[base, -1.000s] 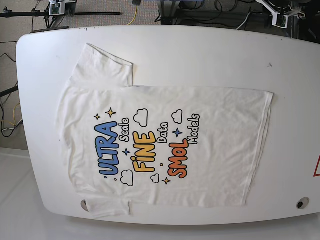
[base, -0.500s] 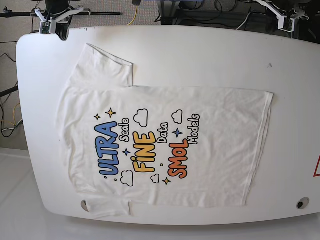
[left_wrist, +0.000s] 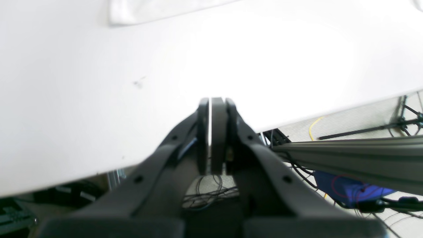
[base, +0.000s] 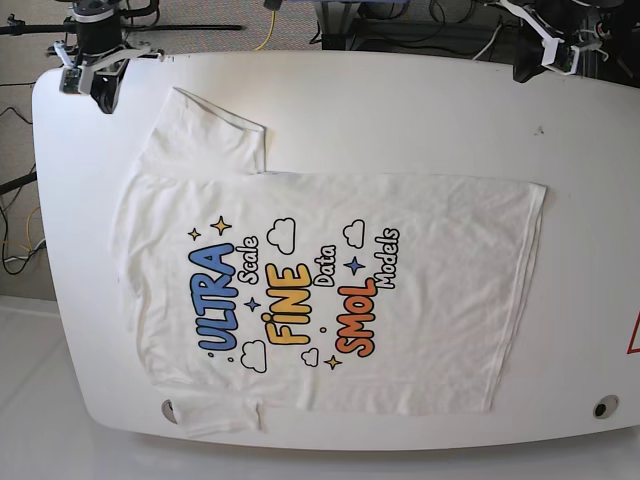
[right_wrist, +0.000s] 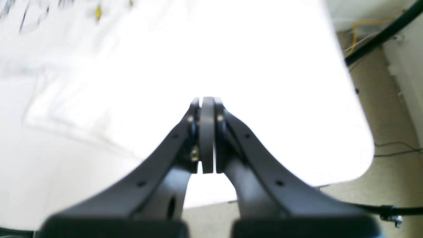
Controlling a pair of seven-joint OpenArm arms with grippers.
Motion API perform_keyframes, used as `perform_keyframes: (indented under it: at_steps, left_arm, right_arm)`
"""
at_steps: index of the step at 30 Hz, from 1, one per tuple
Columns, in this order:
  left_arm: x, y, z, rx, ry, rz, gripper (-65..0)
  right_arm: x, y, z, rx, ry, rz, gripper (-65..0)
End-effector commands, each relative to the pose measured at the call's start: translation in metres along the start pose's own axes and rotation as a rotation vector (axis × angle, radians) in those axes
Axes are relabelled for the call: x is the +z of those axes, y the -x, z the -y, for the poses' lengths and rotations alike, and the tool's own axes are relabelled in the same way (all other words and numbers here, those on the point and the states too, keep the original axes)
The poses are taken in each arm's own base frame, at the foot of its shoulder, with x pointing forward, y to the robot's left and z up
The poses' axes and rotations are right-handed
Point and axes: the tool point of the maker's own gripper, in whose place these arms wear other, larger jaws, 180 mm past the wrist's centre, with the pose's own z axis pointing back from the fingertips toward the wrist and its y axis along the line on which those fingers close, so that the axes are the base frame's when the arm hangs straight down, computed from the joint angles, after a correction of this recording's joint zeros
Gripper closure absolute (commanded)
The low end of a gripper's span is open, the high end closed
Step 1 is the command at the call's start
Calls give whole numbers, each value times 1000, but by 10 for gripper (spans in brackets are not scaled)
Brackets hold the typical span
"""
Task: Fold the T-shirt properly
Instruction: 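Move both grippers in over the shirt's shoulder-side corners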
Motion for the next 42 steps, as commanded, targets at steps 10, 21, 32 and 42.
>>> perform_keyframes:
  at_steps: [10, 21, 32, 42]
  left_arm:
    - [-18, -15, -9, 13, -21, 48, -298]
    - [-34, -23, -24, 33, -68, 77, -284]
    - [-51, -30, -46, 43, -99, 106, -262]
    - [-48, -45, -62, 9, -124, 118, -328]
  right_arm:
    - [-7, -4, 11, -47, 15, 19, -267]
    - [-29, -42, -15, -193, -82, 137, -274]
    - [-42, -51, -55, -78, -283, 128, -345]
    - [-45, -19, -52, -74, -292, 10, -399]
